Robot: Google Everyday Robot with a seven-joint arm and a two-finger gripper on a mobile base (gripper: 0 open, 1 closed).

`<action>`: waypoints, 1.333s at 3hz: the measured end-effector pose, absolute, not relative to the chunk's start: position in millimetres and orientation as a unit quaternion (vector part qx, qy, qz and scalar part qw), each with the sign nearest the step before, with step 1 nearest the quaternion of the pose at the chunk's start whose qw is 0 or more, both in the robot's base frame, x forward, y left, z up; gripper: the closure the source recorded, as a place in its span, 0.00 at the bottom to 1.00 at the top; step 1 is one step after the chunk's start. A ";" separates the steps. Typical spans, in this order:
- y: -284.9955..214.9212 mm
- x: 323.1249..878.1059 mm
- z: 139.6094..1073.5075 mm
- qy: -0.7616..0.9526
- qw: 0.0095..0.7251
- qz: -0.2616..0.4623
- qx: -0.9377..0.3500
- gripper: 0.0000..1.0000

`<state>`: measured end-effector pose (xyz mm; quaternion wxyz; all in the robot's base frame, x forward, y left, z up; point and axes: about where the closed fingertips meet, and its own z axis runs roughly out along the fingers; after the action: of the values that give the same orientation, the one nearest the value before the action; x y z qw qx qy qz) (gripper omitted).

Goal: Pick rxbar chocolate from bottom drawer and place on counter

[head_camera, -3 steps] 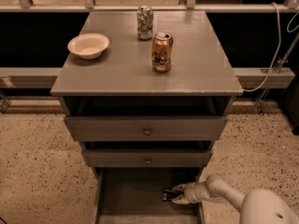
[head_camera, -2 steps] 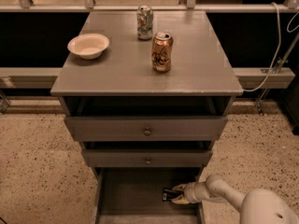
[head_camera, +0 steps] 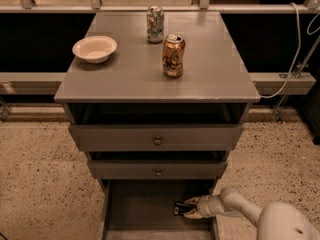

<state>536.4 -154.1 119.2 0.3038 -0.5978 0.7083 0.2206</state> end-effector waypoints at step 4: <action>-154.0 536.3 119.9 0.708 0.304 0.221 -0.598 0.00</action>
Offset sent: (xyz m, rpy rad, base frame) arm 0.0000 0.0000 0.0000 0.0000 0.0000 0.0000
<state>536.3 -154.0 119.9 0.3037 -0.5979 0.7083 0.2206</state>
